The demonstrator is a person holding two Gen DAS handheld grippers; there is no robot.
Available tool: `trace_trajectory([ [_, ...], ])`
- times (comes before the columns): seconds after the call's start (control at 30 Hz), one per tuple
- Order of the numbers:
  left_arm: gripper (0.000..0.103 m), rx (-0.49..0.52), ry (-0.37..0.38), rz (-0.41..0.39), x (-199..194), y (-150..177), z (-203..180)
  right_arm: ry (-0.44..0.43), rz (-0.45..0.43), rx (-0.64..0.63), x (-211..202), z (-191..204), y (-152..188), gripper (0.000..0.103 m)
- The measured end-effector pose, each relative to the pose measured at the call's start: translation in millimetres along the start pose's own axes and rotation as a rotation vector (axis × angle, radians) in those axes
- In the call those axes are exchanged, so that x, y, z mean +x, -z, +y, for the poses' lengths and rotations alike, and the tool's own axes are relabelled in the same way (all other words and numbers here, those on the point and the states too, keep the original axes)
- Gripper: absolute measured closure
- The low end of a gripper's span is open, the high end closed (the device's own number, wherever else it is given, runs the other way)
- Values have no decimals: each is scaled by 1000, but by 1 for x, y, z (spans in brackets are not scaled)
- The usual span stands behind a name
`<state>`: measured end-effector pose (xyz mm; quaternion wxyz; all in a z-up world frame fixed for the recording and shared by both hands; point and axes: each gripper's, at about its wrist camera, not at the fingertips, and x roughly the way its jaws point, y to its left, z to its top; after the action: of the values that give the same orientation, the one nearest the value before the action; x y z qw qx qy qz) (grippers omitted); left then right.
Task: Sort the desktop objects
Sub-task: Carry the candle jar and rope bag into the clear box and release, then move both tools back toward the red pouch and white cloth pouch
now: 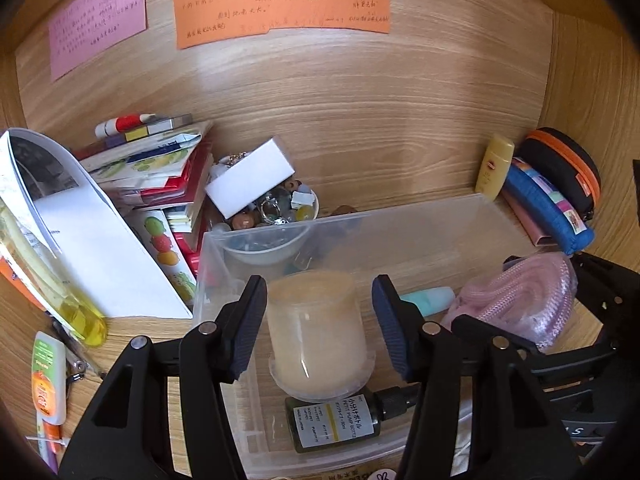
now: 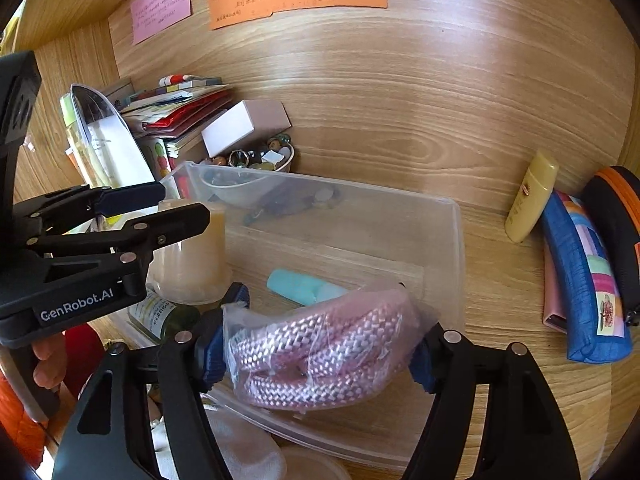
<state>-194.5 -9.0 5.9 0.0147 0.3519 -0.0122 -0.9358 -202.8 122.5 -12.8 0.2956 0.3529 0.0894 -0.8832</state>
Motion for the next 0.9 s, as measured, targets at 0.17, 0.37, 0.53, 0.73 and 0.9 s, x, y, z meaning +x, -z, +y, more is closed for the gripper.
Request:
trace_trajectory([
  [0.17,49,-12,8,-15,-8,0,5,20,-64,8,-13,0,-1,19],
  [0.37,44,-50,16,-49,-25,-1,18,12,-81,31,-17,-5,-4,15],
  [0.53,31,-87,21,-94,-50,4,34,7,-85,47,-19,-10,-5,14],
  [0.73,14,-102,-6,-128,-80,21,53,-11,-71,72,-22,-10,-7,12],
  [0.9,7,-90,-74,-125,-93,42,63,-63,-93,66,-41,0,-8,12],
])
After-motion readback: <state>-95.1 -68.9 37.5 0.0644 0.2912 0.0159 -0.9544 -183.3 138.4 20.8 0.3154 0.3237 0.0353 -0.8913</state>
